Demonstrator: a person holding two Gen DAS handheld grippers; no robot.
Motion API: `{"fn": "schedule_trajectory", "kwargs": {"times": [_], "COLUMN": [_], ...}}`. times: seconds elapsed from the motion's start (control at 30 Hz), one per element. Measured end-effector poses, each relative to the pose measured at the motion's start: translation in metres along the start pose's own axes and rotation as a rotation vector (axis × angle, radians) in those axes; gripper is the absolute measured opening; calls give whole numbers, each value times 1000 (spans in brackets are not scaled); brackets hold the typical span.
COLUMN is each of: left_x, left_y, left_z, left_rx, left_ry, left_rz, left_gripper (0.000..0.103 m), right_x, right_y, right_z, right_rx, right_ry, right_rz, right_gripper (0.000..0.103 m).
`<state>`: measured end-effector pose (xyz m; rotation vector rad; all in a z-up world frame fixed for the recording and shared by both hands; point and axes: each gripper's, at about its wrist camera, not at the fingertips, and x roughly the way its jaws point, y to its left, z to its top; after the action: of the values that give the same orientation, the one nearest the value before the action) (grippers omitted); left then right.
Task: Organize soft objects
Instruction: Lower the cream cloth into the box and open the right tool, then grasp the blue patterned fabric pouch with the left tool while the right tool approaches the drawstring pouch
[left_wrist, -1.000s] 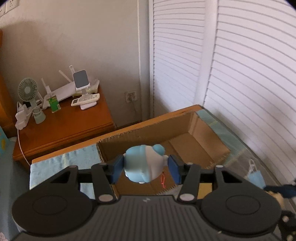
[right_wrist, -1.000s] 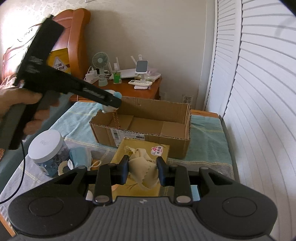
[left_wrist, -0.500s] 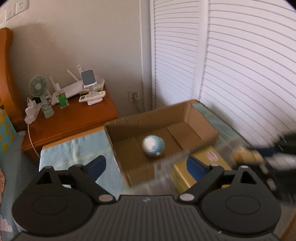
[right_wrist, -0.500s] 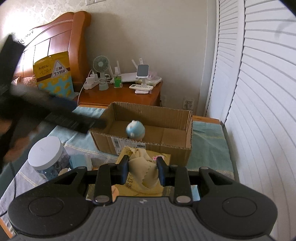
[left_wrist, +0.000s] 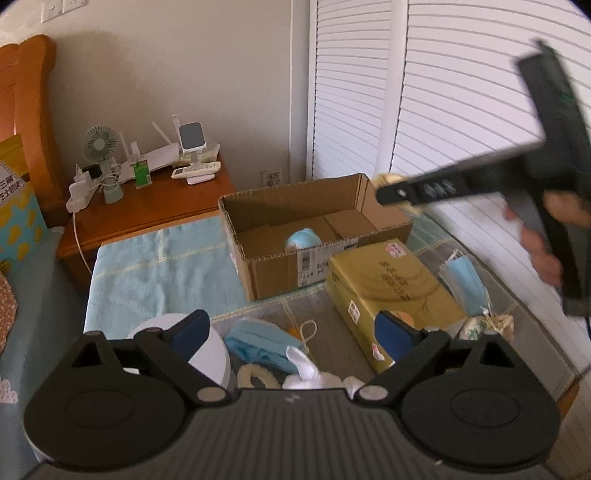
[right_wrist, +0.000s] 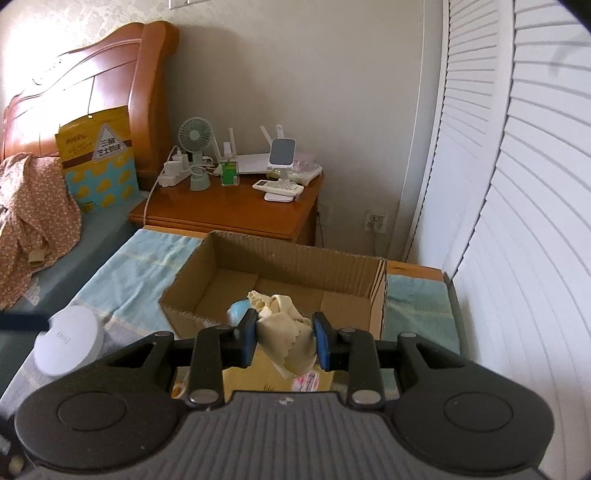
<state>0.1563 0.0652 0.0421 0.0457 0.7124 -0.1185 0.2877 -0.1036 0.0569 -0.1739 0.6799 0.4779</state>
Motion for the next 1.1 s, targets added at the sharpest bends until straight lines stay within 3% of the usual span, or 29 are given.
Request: {"fn": "schedule_trajectory", "kwargs": {"times": [0.17, 0.33, 0.4, 0.47, 0.5, 1.1], "left_x": [-3, -4, -3, -1, 0, -5], "left_y": [-5, -6, -6, -6, -6, 2], "left_z": [-11, -21, -23, -28, -30, -61], "left_rx": [11, 8, 11, 9, 7, -36], "left_ry": [-14, -5, 5, 4, 3, 18], "left_rz": [26, 2, -5, -8, -10, 51], "left_gripper": [98, 99, 99, 99, 99, 102], "right_x": [29, 56, 65, 68, 67, -6], "right_y": [-9, -16, -19, -23, -24, 0], "right_z": [16, 27, 30, 30, 29, -34], "right_rx": [10, 24, 33, 65, 78, 47], "right_ry": [25, 51, 45, 39, 29, -2], "right_rz": [-4, -22, -33, -58, -60, -61], "right_gripper": [36, 37, 55, 97, 101, 103]}}
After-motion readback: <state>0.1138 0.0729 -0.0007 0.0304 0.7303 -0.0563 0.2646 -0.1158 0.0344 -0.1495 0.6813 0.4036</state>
